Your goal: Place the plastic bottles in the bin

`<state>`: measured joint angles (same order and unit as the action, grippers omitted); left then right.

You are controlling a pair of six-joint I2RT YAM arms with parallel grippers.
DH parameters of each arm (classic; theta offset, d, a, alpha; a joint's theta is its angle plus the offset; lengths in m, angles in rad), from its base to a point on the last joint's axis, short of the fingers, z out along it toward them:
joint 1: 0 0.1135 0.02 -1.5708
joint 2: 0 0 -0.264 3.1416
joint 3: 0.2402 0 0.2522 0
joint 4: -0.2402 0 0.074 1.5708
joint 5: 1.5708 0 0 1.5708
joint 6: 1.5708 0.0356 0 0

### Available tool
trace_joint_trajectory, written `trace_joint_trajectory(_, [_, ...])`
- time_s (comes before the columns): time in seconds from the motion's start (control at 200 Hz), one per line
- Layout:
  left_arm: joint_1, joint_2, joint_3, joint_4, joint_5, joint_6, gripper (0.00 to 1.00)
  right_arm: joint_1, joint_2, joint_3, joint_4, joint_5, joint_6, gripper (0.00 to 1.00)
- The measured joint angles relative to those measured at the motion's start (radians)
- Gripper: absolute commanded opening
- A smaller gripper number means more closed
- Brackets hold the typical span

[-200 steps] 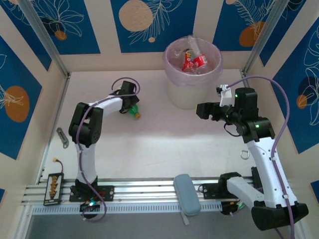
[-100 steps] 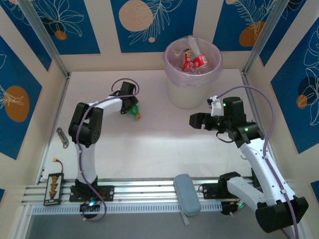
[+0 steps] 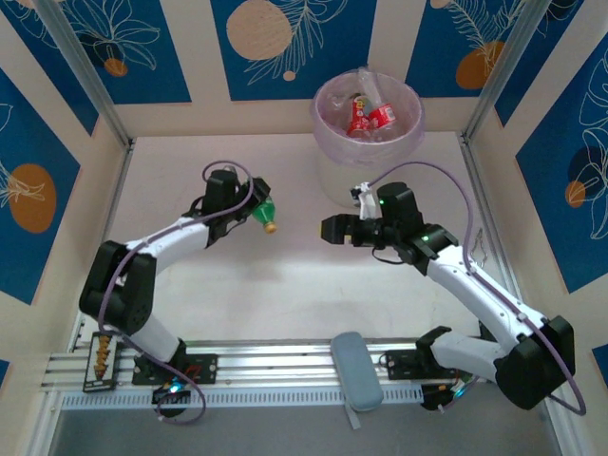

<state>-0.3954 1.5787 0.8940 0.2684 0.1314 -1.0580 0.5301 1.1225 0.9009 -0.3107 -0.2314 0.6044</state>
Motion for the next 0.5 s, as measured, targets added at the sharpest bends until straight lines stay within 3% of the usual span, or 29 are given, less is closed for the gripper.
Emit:
trace_joint_trajectory(0.225, [-0.014,-0.046,-0.235,0.385,0.093,-0.15,0.32,0.102,0.165,0.002,0.157,-0.004,0.063,0.59])
trace_joint_trajectory(0.5, [-0.098,-0.052,-0.295,0.63,0.093,-0.273,0.31,0.164,0.323,0.116,0.193,-0.011,0.082,0.58])
